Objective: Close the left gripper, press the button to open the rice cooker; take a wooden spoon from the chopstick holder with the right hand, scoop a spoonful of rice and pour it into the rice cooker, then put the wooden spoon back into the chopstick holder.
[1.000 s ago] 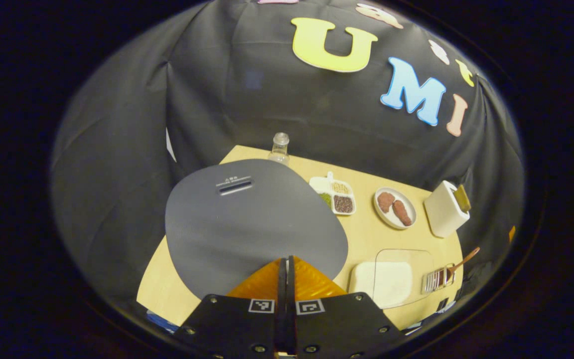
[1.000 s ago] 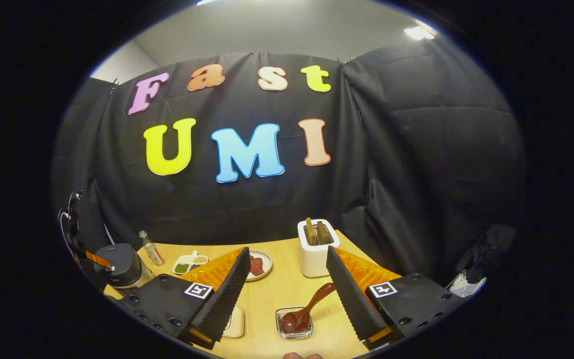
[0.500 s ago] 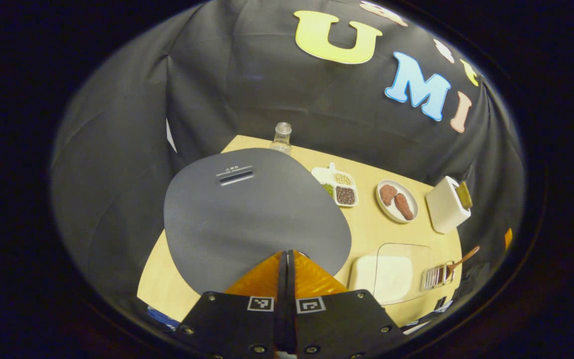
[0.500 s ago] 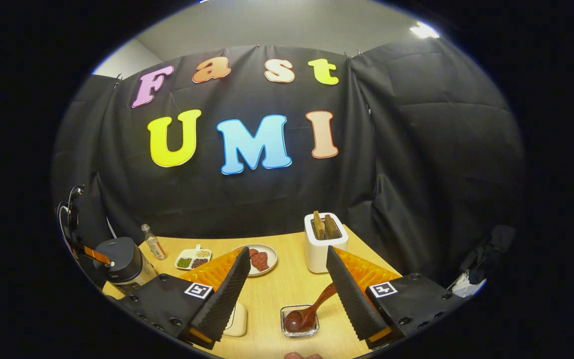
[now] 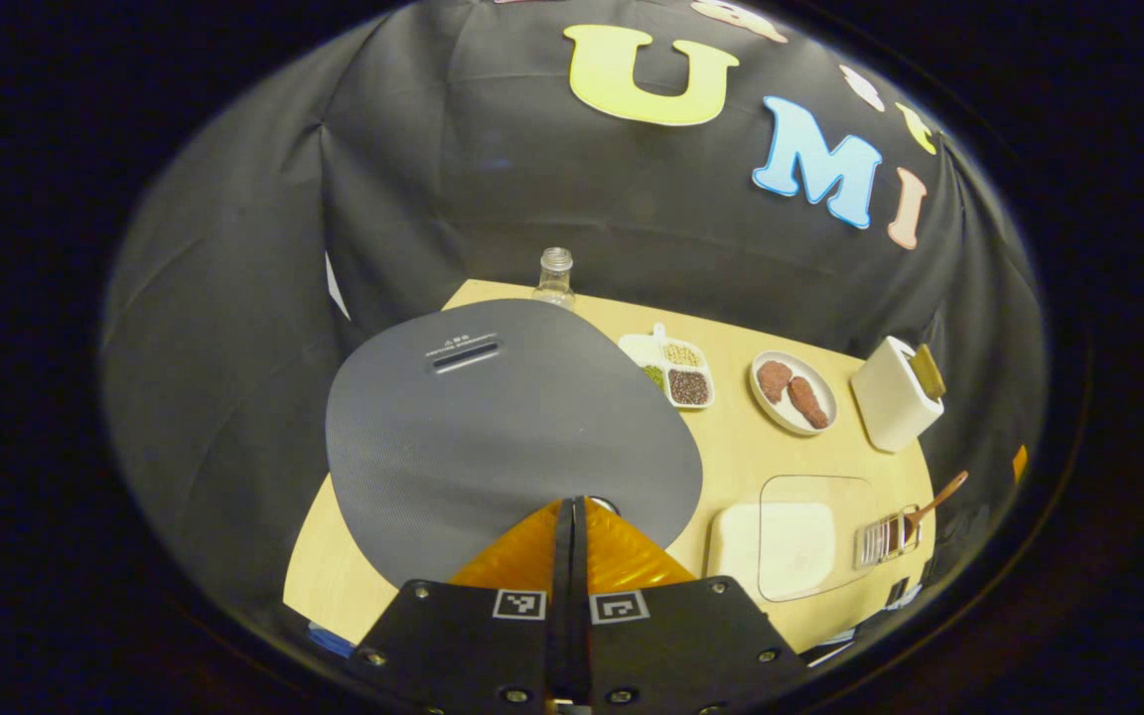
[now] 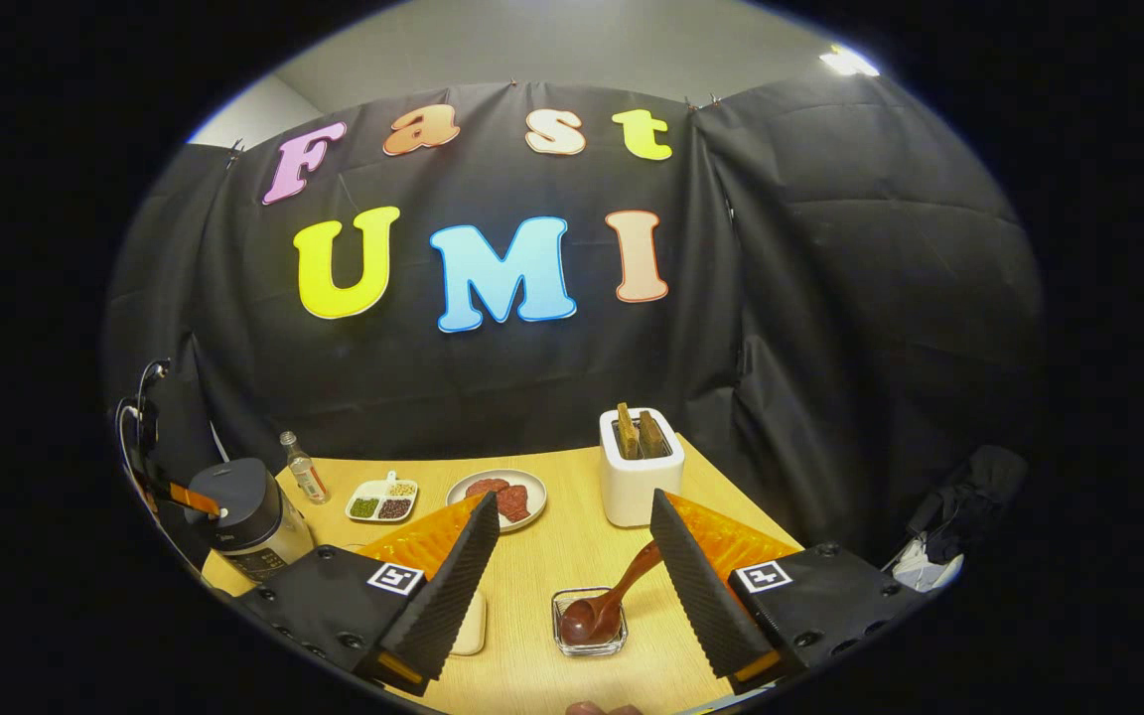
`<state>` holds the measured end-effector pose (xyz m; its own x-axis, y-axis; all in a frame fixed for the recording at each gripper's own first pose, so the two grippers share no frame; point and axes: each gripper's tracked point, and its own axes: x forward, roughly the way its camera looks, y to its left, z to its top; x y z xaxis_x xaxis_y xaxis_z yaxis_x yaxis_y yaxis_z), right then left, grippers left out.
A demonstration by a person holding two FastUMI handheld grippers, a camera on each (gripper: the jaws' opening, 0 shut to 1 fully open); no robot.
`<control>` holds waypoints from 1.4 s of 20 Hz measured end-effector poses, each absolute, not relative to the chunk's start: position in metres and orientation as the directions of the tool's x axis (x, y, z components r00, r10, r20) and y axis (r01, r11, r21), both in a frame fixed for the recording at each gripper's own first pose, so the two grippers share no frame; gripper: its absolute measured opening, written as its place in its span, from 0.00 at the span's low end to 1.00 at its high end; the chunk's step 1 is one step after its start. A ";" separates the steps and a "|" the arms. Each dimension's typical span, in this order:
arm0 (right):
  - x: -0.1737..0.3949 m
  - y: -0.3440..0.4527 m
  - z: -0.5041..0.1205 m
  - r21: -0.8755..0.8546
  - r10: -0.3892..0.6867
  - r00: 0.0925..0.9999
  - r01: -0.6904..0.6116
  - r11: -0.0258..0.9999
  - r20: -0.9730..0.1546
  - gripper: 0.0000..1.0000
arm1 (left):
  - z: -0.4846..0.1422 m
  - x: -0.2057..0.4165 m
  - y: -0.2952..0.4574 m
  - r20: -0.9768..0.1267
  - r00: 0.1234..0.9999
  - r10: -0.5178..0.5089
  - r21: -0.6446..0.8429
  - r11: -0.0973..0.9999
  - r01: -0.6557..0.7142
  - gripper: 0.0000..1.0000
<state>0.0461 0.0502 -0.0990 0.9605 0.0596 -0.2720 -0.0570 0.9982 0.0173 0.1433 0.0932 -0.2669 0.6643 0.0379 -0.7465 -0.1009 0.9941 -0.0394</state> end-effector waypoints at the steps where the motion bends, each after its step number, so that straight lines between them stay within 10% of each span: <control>1: 0.042 0.050 -0.097 0.016 0.058 0.962 -0.056 0.998 -0.266 0.98 | -0.267 0.142 0.093 -0.748 0.661 0.049 -0.039 0.992 -0.117 0.02; 17: -0.019 0.050 -0.104 -0.021 0.029 0.951 -0.037 0.999 -0.309 0.98 | -0.032 0.062 0.100 -0.141 0.978 0.152 0.170 0.977 -0.127 0.00; 24: 0.010 0.042 -0.120 0.029 0.042 0.938 -0.034 0.999 -0.344 0.93 | -0.042 0.011 0.096 -0.139 0.980 0.142 0.108 0.986 -0.127 0.00; 28: 0.028 0.033 -0.139 0.071 0.066 0.917 -0.041 0.997 -0.394 0.98 | -0.049 0.001 0.067 -0.159 0.980 0.116 0.089 0.991 -0.103 0.36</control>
